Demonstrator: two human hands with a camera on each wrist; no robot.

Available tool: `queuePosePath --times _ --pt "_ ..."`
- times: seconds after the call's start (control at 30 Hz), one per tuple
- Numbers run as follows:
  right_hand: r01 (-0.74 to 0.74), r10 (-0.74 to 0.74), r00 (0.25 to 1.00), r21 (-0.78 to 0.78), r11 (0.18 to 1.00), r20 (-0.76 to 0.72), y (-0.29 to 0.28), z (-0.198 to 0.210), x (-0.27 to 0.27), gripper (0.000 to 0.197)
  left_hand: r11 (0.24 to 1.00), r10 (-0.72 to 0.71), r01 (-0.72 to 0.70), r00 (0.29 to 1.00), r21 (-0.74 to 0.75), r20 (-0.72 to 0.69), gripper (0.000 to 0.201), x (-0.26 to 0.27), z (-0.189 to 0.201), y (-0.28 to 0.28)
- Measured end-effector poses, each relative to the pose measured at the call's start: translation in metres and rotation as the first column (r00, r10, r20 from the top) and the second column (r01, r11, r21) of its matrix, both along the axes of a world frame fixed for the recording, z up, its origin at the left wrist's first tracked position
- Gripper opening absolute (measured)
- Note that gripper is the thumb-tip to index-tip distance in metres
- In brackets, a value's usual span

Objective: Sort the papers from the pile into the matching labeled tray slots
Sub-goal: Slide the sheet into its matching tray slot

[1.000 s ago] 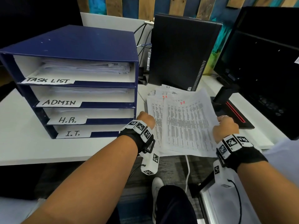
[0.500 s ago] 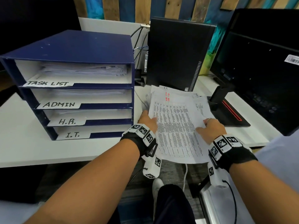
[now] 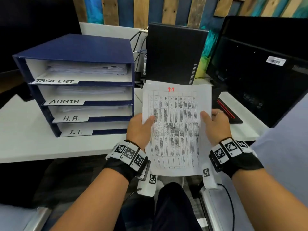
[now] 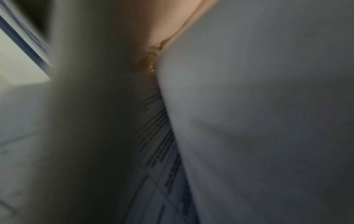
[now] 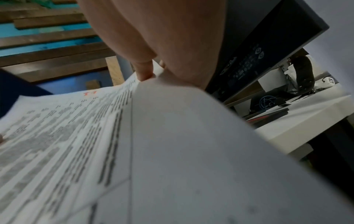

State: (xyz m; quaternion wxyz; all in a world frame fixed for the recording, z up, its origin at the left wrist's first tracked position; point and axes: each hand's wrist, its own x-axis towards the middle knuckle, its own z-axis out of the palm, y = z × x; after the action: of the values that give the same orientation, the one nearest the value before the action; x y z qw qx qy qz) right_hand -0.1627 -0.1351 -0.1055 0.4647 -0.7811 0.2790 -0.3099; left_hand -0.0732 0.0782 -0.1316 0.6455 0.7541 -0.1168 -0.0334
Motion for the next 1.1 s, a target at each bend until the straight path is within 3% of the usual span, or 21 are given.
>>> queuePosePath --times 0.23,0.43,0.57,0.77,0.97,1.1 --pt "-0.189 0.192 0.980 0.051 0.981 -0.057 0.067 -0.018 -0.017 0.031 0.969 0.213 -0.219 0.975 0.117 0.063 0.023 -0.017 -0.029 0.059" --pt "-0.399 0.418 0.897 0.141 0.906 -0.142 0.115 -0.037 -0.003 0.018 0.903 0.367 -0.351 0.930 0.247 -0.020 0.048 -0.016 -0.052 0.122" --pt "-0.498 0.530 0.809 0.182 0.848 -0.253 0.146 -0.054 0.010 0.015 0.881 0.412 -0.365 0.905 0.301 -0.107 0.030 -0.012 -0.072 0.159" --pt "-0.499 0.547 0.774 0.224 0.837 -0.318 0.179 -0.065 0.031 0.016 0.837 0.468 -0.400 0.877 0.375 -0.110 0.030 -0.003 -0.070 0.199" --pt "-0.448 0.599 0.724 0.428 0.785 -0.341 0.200 -0.063 0.034 0.012 0.782 0.482 -0.360 0.867 0.508 -0.128 0.044 0.024 -0.049 0.220" --pt "-0.519 0.614 0.671 0.327 0.789 -0.416 0.208 -0.068 0.038 0.018 0.780 0.479 -0.361 0.870 0.511 -0.117 0.049 0.034 -0.040 0.232"
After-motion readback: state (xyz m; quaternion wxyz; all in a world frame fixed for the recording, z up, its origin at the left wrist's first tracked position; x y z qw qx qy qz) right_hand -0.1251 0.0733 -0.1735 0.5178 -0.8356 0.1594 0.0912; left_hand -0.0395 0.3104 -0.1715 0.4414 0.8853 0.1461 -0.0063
